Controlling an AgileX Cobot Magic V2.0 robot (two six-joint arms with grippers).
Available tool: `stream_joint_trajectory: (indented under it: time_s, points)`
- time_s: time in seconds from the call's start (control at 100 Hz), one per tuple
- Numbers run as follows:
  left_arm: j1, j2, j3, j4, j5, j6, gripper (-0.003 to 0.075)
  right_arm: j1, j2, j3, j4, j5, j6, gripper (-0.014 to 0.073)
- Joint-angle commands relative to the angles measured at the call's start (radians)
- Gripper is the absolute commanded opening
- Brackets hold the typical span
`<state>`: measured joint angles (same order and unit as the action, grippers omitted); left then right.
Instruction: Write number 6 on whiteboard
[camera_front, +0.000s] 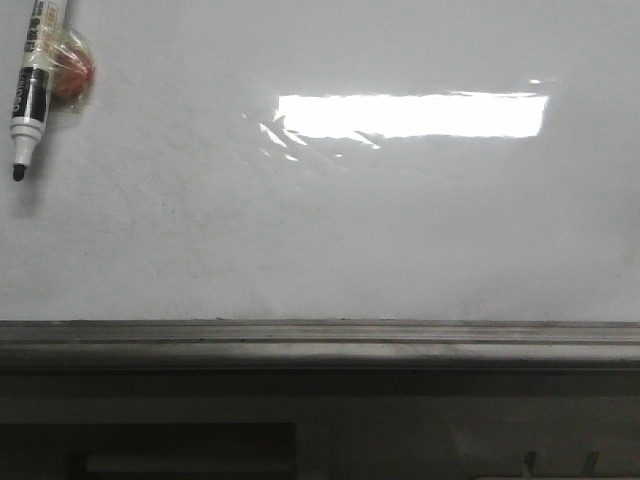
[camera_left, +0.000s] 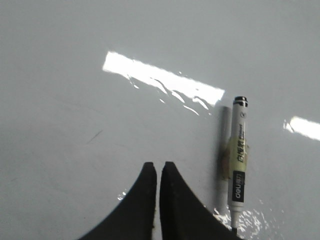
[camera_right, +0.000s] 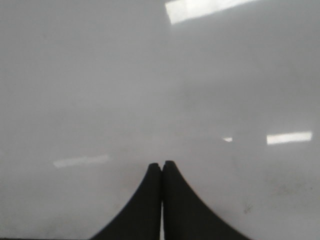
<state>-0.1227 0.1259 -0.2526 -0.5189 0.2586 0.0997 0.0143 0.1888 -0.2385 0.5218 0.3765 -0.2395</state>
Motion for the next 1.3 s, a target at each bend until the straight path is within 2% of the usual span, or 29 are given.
stream_joint_trajectory:
  time_s: [0.0,0.17,0.24,0.28,0.38,0.43,0.48,0.54,0.6,0.82,1.29]
  points:
    - [-0.009,0.113,-0.115,0.012,0.065,0.049,-0.002,-0.005,0.104,-0.093,-0.006,-0.001,-0.003,-0.0053]
    - [-0.009,0.263,-0.213,-0.03,0.185,0.144,-0.0019,-0.005,0.22,-0.161,-0.006,0.044,-0.003,-0.0039]
    - [-0.012,0.306,-0.228,-0.1,0.196,0.214,-0.0015,-0.005,0.243,-0.173,-0.006,0.062,-0.003,0.0031]
    - [-0.012,0.323,-0.231,-0.165,0.198,0.274,-0.0004,-0.005,0.25,-0.175,-0.006,0.064,-0.003,0.0106]
    - [-0.012,0.371,-0.231,-0.37,0.198,0.45,0.0113,-0.005,0.252,-0.175,-0.006,0.066,-0.003,0.0342]
    - [-0.012,0.39,-0.231,-0.452,0.198,0.529,0.0203,-0.005,0.252,-0.175,-0.006,0.066,-0.003,0.0419]
    - [-0.012,0.414,-0.231,-0.535,0.198,0.607,0.0302,-0.005,0.252,-0.175,-0.006,0.066,-0.003,0.0451]
    - [-0.012,0.45,-0.231,-0.623,0.198,0.693,0.0405,-0.005,0.252,-0.175,-0.002,0.066,-0.003,0.0449]
    - [-0.012,0.488,-0.231,-0.698,0.208,0.763,0.0447,-0.005,0.252,-0.175,0.003,0.065,-0.003,0.0448]
    - [-0.012,0.668,-0.231,-0.951,0.315,1.049,0.0424,-0.005,0.252,-0.175,0.017,0.065,-0.003,0.0448]
    - [-0.012,0.846,-0.231,-1.15,0.349,1.261,0.0421,-0.005,0.252,-0.175,0.017,0.065,-0.003,0.0448]
